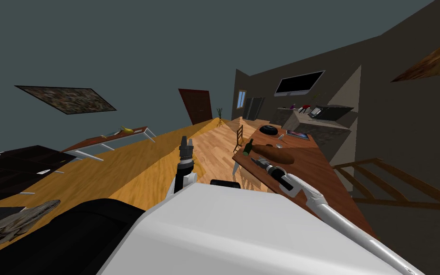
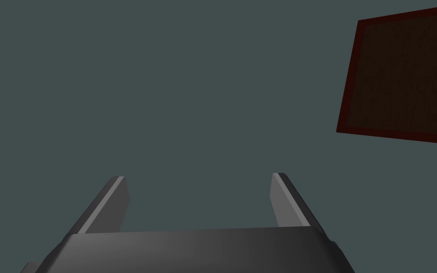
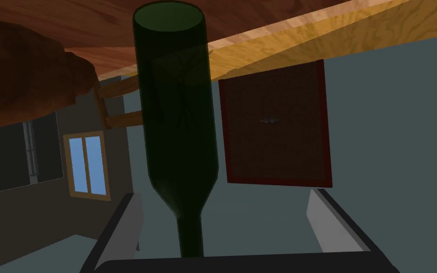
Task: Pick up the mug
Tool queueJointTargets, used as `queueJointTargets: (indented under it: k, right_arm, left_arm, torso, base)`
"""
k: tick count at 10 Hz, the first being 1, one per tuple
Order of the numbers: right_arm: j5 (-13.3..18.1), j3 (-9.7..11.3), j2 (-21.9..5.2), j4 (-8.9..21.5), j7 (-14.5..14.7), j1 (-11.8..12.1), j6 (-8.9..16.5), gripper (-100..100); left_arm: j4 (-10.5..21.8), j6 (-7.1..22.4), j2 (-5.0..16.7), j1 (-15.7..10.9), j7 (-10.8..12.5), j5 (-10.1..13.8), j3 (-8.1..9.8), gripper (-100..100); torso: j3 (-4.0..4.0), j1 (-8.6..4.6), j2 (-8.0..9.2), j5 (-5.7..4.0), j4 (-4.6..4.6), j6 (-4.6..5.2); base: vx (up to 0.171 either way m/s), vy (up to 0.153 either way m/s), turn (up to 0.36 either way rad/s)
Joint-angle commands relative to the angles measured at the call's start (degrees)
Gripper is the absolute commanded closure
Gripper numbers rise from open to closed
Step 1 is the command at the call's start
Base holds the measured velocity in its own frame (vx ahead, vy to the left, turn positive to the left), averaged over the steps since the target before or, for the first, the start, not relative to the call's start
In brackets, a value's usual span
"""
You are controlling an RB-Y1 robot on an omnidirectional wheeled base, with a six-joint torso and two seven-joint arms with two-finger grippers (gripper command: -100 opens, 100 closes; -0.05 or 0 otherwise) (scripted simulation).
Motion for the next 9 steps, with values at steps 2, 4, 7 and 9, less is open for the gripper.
queueJointTargets:
  k: [2,4,7,9]
  right_arm:
    - [0.6,1.7,-3.6,4.3,1.0,-0.7,-0.5,-100]
    - [1.1,2.8,-5.8,6.4,1.7,-0.4,-0.4,-100]
    - [2.3,6.0,-11.5,11.6,4.0,0.5,-0.4,-100]
    - [2.6,7.0,-13.8,13.2,4.8,0.8,-0.4,-100]
  left_arm:
    - [0.0,0.0,0.0,0.0,0.0,0.0,0.00,0]
    - [0.0,0.0,0.0,0.0,0.0,0.0,0.00,0]
    - [0.0,0.0,0.0,0.0,0.0,0.0,0.00,0]
    - [0.0,0.0,0.0,0.0,0.0,0.0,0.00,0]
  torso:
    - [0.01,-0.03,0.01,-0.01,0.00,0.00]
    - [0.03,-0.04,0.04,-0.01,0.01,0.00]
    - [0.03,-0.02,0.06,0.00,0.01,0.02]
    - [0.04,-0.01,0.06,0.00,0.02,0.00]
  base:
    - [0.004,0.020,0.020]
    - [0.001,0.019,0.018]
    - [0.002,0.030,0.041]
    - [-0.003,0.021,0.018]
